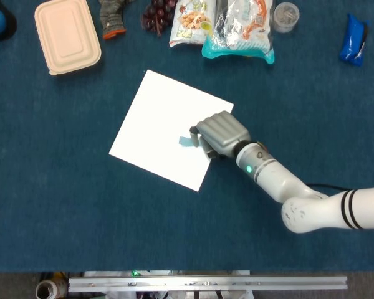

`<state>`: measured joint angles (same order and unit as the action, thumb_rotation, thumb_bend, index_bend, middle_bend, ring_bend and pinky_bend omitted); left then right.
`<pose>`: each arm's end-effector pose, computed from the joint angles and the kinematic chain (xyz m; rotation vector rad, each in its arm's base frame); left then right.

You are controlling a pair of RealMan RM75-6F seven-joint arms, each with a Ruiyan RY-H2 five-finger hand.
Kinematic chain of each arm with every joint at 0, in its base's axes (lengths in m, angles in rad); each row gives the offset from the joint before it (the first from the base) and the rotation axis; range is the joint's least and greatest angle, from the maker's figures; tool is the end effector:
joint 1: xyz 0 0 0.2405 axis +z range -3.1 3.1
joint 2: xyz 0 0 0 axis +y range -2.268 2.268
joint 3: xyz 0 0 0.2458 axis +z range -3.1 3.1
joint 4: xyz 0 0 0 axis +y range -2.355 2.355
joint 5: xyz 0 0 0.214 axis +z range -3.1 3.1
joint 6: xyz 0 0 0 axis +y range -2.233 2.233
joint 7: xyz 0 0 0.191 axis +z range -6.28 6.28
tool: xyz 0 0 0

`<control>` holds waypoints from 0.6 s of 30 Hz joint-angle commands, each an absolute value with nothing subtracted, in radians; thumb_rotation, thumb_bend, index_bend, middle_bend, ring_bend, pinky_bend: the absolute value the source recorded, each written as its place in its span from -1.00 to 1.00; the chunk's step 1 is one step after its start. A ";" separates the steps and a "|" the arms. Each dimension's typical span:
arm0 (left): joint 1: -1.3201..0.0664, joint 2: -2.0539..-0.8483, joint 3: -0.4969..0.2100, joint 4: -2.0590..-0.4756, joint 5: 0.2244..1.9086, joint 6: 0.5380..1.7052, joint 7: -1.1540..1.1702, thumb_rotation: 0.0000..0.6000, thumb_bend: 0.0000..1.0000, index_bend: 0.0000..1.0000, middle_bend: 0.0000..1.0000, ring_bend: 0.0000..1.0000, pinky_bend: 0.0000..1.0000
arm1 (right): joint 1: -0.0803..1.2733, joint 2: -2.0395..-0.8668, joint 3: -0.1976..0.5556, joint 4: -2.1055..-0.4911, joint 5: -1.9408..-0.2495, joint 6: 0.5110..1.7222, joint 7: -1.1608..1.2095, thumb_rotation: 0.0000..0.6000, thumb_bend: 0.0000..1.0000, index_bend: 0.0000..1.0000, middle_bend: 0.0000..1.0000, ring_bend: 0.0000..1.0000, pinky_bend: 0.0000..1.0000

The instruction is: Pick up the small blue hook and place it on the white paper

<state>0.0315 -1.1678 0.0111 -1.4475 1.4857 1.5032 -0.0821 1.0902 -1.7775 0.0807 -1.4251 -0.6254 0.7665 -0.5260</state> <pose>-0.3606 0.1761 0.1469 -1.3281 -0.9794 -0.7597 -0.0593 -0.3388 -0.1602 2.2041 -1.1398 0.6550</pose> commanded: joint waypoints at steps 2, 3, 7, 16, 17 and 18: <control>0.029 -1.168 0.011 -1.448 1.489 1.503 -0.081 1.00 -0.29 -0.44 -0.46 -0.42 -0.63 | 1.082 -1.768 0.075 -1.437 -0.637 0.771 -0.523 1.00 0.69 -0.07 1.00 1.00 1.00; 0.029 -1.168 0.011 -1.449 1.491 1.503 -0.080 1.00 -0.29 -0.44 -0.46 -0.42 -0.63 | 1.080 -1.767 0.073 -1.437 -0.638 0.773 -0.522 1.00 0.69 -0.07 1.00 1.00 1.00; 0.029 -1.169 0.012 -1.449 1.490 1.501 -0.079 1.00 -0.29 -0.44 -0.46 -0.42 -0.63 | 1.076 -1.768 0.069 -1.429 -0.633 0.772 -0.524 1.00 0.69 -0.07 1.00 1.00 1.00; 0.030 -1.169 0.012 -1.448 1.488 1.500 -0.078 1.00 -0.29 -0.44 -0.46 -0.42 -0.63 | 1.072 -1.767 0.074 -1.425 -0.635 0.770 -0.518 1.00 0.69 -0.07 1.00 1.00 1.00; 0.030 -1.169 0.012 -1.448 1.488 1.501 -0.078 1.00 -0.29 -0.44 -0.46 -0.42 -0.63 | 1.072 -1.766 0.073 -1.425 -0.634 0.769 -0.520 1.00 0.69 -0.07 1.00 1.00 1.00; 0.029 -1.169 0.011 -1.449 1.488 1.500 -0.078 1.00 -0.29 -0.44 -0.46 -0.42 -0.63 | 1.072 -1.764 0.071 -1.425 -0.633 0.769 -0.523 1.00 0.69 -0.07 1.00 1.00 1.00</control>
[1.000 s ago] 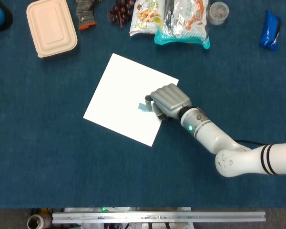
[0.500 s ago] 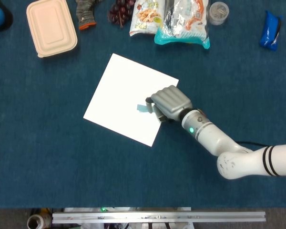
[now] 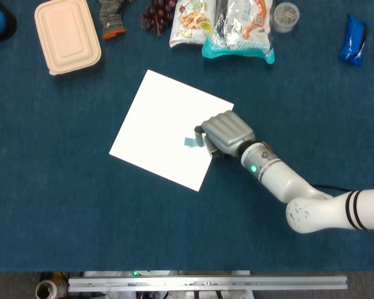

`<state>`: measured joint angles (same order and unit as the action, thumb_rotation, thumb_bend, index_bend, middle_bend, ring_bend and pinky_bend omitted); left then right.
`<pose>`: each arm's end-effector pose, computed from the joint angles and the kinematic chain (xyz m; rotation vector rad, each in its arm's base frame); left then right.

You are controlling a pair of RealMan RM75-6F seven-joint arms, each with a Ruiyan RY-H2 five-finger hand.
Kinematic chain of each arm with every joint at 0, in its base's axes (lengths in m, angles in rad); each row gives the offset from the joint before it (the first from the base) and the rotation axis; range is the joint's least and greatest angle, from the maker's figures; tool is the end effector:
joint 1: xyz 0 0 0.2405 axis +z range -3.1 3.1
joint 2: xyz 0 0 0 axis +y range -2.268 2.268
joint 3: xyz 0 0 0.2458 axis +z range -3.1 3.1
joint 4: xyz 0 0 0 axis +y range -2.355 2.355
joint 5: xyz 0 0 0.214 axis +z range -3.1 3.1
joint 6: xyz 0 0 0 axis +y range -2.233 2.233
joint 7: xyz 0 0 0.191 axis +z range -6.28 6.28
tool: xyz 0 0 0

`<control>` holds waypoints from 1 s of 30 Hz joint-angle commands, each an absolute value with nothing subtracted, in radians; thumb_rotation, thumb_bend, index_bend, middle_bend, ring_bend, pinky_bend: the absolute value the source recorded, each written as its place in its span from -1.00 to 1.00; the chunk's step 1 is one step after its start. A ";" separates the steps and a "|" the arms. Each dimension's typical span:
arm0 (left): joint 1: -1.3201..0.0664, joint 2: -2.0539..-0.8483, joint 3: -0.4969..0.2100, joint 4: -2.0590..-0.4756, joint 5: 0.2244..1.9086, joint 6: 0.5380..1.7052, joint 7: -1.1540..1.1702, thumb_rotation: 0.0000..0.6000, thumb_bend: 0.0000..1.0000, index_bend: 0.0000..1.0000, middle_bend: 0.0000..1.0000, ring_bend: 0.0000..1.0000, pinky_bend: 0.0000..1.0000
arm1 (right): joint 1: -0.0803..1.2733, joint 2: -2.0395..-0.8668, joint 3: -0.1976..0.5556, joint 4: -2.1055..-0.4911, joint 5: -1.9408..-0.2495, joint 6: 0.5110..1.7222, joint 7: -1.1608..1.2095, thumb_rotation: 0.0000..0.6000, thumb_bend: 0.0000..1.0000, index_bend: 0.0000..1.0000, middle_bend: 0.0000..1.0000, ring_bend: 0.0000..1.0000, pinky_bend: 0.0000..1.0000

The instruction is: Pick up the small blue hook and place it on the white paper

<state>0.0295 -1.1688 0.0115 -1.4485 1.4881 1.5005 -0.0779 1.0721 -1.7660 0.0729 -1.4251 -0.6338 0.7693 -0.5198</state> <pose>-0.3599 0.1768 0.1457 -1.3339 -0.9786 -0.7586 -0.0686 -0.3406 -0.1568 2.1880 -1.1441 0.6448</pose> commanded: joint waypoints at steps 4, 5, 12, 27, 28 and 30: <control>0.028 -1.169 0.011 -1.450 1.490 1.500 -0.076 1.00 -0.29 -0.44 -0.46 -0.42 -0.63 | 1.068 -1.762 0.073 -1.426 -0.633 0.772 -0.519 1.00 0.69 -0.07 1.00 1.00 1.00; 0.028 -1.169 0.011 -1.450 1.490 1.499 -0.076 1.00 -0.29 -0.44 -0.46 -0.42 -0.63 | 1.067 -1.761 0.074 -1.426 -0.634 0.773 -0.517 1.00 0.69 -0.07 1.00 1.00 1.00; 0.027 -1.169 0.011 -1.450 1.489 1.498 -0.074 1.00 -0.28 -0.44 -0.46 -0.42 -0.63 | 1.063 -1.756 0.072 -1.425 -0.633 0.773 -0.519 1.00 0.69 -0.07 1.00 1.00 1.00; 0.025 -1.167 0.011 -1.455 1.486 1.493 -0.068 1.00 -0.29 -0.44 -0.47 -0.42 -0.63 | 1.052 -1.748 0.086 -1.420 -0.639 0.775 -0.502 1.00 0.69 -0.07 1.00 1.00 1.00; 0.025 -1.166 0.010 -1.456 1.485 1.493 -0.067 1.00 -0.29 -0.44 -0.47 -0.42 -0.63 | 1.050 -1.744 0.089 -1.422 -0.642 0.776 -0.498 1.00 0.69 -0.07 1.00 1.00 1.00; 0.025 -1.165 0.009 -1.458 1.485 1.495 -0.067 1.00 -0.28 -0.44 -0.47 -0.42 -0.63 | 1.045 -1.736 0.097 -1.428 -0.646 0.780 -0.488 1.00 0.69 -0.07 1.00 1.00 1.00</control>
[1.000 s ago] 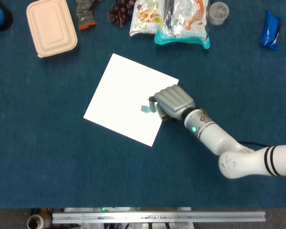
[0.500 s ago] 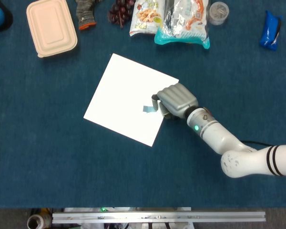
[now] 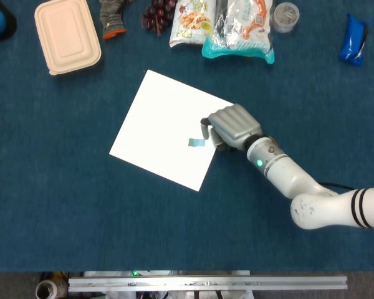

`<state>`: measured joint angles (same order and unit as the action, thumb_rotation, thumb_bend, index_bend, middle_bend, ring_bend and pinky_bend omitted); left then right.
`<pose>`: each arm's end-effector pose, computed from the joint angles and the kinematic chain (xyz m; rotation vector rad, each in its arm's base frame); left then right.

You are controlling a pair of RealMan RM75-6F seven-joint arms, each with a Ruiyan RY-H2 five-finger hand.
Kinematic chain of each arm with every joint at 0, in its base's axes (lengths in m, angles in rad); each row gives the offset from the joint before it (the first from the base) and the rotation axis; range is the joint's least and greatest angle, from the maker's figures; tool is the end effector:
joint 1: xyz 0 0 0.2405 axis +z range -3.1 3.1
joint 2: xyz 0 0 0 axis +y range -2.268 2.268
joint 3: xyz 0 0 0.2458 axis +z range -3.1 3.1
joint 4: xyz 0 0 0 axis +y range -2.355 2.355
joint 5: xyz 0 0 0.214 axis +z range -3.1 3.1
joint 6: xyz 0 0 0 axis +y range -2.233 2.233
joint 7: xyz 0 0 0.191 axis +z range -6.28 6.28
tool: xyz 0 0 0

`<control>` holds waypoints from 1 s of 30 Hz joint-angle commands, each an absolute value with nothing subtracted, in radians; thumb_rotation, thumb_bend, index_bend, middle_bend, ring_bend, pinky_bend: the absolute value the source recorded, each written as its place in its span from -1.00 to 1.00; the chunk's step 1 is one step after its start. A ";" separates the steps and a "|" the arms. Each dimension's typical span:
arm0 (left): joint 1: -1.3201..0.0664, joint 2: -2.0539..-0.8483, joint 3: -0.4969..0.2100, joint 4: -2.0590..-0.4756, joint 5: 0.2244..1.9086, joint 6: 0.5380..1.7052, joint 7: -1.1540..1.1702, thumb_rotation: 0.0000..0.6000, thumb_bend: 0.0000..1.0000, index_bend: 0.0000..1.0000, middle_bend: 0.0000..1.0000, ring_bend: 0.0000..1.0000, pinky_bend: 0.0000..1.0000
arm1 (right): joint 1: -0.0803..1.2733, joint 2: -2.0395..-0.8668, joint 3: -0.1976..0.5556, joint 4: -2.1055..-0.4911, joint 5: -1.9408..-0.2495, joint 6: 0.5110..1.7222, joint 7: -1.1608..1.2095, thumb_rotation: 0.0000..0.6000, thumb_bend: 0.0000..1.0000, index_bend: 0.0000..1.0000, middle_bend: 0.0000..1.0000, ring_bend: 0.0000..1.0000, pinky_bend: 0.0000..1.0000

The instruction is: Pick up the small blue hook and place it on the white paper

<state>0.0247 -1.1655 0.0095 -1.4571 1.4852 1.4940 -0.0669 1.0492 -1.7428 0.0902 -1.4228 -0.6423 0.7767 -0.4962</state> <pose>-0.3587 0.1788 0.1453 -1.3385 -0.9764 -0.7536 -0.0755 -0.3515 -0.1458 2.1319 -1.1698 0.6679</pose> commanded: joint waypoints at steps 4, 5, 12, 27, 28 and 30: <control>0.025 -1.162 0.006 -1.459 1.482 1.497 -0.066 1.00 -0.29 -0.44 -0.47 -0.42 -0.63 | 1.021 -1.691 0.115 -1.467 -0.674 0.809 -0.454 1.00 0.69 -0.07 1.00 1.00 1.00; 0.025 -1.162 0.005 -1.459 1.480 1.496 -0.065 1.00 -0.29 -0.44 -0.47 -0.42 -0.63 | 1.012 -1.675 0.116 -1.481 -0.684 0.820 -0.448 1.00 0.69 -0.07 1.00 1.00 1.00; 0.023 -1.174 -0.008 -1.457 1.467 1.501 -0.059 1.00 -0.29 -0.44 -0.47 -0.42 -0.63 | 0.879 -1.534 0.093 -1.597 -0.819 1.017 -0.389 1.00 0.25 -0.07 1.00 1.00 1.00; -0.033 -1.201 -0.027 -1.481 1.476 1.449 -0.039 1.00 -0.29 -0.48 -0.48 -0.53 -0.70 | 0.472 -1.263 -0.048 -1.757 -1.073 1.482 -0.261 1.00 -0.42 -0.23 0.08 0.04 0.43; -0.037 -1.201 -0.027 -1.485 1.475 1.445 -0.034 1.00 -0.29 -0.49 -0.48 -0.55 -0.71 | 0.444 -1.249 -0.056 -1.760 -1.084 1.504 -0.252 1.00 -0.42 -0.29 0.01 -0.04 0.34; -0.041 -1.202 -0.028 -1.492 1.475 1.441 -0.026 1.00 -0.29 -0.52 -0.50 -0.57 -0.74 | 0.403 -1.234 -0.068 -1.761 -1.097 1.536 -0.246 1.00 -0.42 -0.40 -0.11 -0.18 0.19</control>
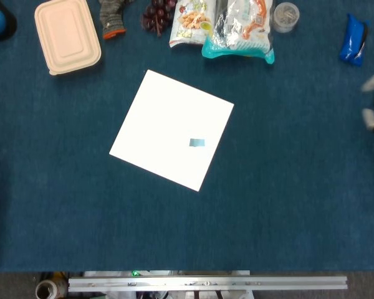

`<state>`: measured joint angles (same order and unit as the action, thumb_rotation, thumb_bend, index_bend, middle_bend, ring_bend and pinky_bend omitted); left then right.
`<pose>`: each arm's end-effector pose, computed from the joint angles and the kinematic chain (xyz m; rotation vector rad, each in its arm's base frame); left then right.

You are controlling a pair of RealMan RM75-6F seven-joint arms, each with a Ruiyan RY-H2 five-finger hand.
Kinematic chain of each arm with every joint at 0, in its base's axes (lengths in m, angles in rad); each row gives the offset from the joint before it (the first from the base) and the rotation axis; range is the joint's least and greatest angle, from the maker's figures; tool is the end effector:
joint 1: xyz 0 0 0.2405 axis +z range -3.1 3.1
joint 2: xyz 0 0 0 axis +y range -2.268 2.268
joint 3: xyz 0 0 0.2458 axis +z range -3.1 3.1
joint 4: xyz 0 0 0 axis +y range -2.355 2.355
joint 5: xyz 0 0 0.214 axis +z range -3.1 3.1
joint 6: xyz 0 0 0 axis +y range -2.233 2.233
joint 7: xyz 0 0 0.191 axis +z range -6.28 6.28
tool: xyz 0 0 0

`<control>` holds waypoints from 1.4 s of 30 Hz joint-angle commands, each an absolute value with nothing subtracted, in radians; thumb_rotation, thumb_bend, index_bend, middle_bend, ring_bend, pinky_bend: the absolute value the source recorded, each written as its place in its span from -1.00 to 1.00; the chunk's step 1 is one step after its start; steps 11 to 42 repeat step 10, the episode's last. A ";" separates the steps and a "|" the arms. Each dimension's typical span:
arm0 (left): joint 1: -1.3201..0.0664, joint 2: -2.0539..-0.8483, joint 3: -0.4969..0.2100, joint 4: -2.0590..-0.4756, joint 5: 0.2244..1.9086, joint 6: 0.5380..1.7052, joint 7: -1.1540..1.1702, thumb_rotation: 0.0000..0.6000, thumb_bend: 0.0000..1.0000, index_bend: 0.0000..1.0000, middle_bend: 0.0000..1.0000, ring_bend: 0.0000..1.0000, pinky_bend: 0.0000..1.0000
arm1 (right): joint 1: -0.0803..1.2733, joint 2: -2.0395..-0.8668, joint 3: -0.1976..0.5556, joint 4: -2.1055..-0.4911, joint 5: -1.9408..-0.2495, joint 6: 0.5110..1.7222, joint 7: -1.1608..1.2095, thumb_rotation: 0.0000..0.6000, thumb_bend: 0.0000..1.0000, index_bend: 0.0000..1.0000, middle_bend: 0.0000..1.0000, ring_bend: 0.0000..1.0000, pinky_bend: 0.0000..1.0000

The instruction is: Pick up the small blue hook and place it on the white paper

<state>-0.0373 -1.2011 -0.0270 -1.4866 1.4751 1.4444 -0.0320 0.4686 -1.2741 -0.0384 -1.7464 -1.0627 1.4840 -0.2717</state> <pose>-0.3405 0.2077 0.1281 -1.3638 -0.9812 -0.8100 -0.2474 -0.3009 0.0887 1.3873 -0.9827 0.8493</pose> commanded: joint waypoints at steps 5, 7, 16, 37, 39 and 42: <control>-0.048 -1.200 -0.027 -1.520 1.481 1.443 -0.004 1.00 -0.29 -0.56 -0.52 -0.58 -0.77 | 0.306 -1.220 -0.090 -1.757 -1.137 1.608 -0.237 1.00 -0.47 -0.60 -0.28 -0.39 -0.03; -0.049 -1.198 -0.027 -1.532 1.484 1.448 0.010 1.00 -0.29 -0.56 -0.52 -0.58 -0.78 | 0.276 -1.221 -0.092 -1.749 -1.156 1.627 -0.233 1.00 -0.54 -0.61 -0.33 -0.44 -0.09; -0.050 -1.199 -0.026 -1.545 1.488 1.452 0.019 1.00 -0.29 -0.56 -0.52 -0.58 -0.78 | 0.241 -1.232 -0.095 -1.733 -1.189 1.647 -0.235 1.00 -0.63 -0.61 -0.36 -0.47 -0.12; -0.050 -1.199 -0.026 -1.545 1.488 1.452 0.019 1.00 -0.29 -0.56 -0.52 -0.58 -0.78 | 0.241 -1.232 -0.095 -1.733 -1.189 1.647 -0.235 1.00 -0.63 -0.61 -0.36 -0.47 -0.12; -0.050 -1.199 -0.026 -1.545 1.488 1.452 0.019 1.00 -0.29 -0.56 -0.52 -0.58 -0.78 | 0.241 -1.232 -0.095 -1.733 -1.189 1.647 -0.235 1.00 -0.63 -0.61 -0.36 -0.47 -0.12; -0.050 -1.199 -0.026 -1.545 1.488 1.452 0.019 1.00 -0.29 -0.56 -0.52 -0.58 -0.78 | 0.241 -1.232 -0.095 -1.733 -1.189 1.647 -0.235 1.00 -0.63 -0.61 -0.36 -0.47 -0.12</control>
